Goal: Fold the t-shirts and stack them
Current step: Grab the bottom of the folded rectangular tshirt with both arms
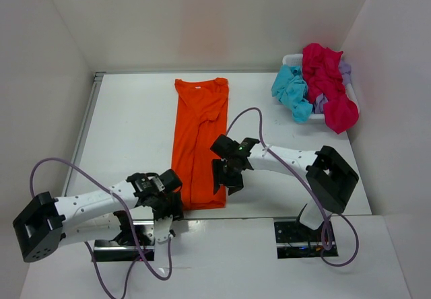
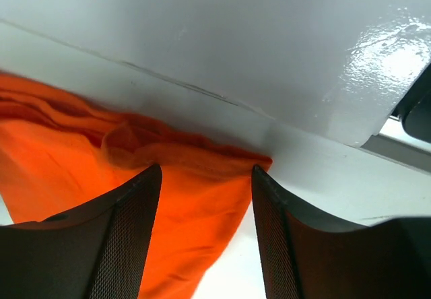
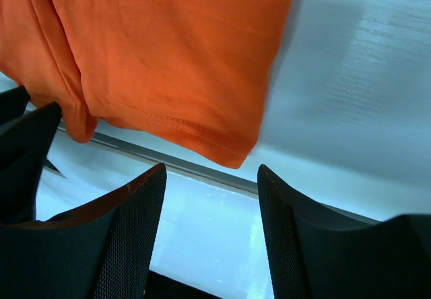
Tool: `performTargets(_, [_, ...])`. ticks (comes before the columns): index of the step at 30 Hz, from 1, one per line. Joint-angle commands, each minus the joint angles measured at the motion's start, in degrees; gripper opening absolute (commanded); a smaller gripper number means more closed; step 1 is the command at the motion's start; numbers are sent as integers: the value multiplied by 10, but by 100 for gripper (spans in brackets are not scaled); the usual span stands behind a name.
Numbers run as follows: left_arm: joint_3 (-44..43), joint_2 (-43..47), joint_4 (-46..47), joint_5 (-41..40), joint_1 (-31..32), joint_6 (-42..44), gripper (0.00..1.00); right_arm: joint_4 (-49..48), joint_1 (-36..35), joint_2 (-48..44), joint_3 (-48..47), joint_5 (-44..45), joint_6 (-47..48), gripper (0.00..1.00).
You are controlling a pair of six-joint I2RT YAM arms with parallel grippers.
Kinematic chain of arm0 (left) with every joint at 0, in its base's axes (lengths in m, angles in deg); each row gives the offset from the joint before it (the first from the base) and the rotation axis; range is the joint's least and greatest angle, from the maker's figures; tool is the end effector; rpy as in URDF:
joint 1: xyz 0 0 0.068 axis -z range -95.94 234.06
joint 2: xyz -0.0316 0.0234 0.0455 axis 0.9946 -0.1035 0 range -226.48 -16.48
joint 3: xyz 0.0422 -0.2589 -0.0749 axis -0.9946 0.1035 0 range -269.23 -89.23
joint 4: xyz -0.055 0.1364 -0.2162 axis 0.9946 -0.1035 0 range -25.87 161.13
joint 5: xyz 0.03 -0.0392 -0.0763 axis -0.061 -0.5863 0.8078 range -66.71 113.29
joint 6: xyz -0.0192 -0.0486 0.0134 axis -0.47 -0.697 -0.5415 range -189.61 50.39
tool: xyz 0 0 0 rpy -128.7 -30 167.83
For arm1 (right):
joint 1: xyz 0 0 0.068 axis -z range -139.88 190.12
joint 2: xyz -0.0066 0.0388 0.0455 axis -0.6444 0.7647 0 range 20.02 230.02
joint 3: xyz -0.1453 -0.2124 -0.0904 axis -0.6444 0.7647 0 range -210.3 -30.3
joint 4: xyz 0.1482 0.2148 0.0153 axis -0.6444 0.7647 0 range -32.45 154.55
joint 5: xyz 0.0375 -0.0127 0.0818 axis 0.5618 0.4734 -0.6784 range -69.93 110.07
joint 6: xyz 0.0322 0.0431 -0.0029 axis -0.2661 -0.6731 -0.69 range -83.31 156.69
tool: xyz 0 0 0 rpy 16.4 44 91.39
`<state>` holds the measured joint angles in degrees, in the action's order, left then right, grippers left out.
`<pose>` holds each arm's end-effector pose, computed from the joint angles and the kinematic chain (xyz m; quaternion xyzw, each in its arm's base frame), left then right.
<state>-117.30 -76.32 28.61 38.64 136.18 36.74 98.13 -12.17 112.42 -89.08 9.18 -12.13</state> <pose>0.0887 -0.1294 0.1595 0.9679 0.1655 -0.0560 0.1809 0.1768 0.2397 0.1867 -0.0429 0.9852 0.1655 0.0144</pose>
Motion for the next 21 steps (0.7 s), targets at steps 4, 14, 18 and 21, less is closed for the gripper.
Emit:
performTargets(4, [-37, -42, -28, -37, 26, 24, 63, -22, 8, -14, 17, 8, 2, 62])
performTargets(14, [-56, 5, -92, -85, 33, 17, 69, -32, 13, -20, 23, 2, 2, 62])
performTargets(18, [-50, -2, -92, -80, 33, 11, 70, -38, 13, -13, 23, -4, 2, 62])
performTargets(21, [-44, -28, -86, -74, 33, 11, 70, -38, 13, -13, 28, -4, 7, 62])
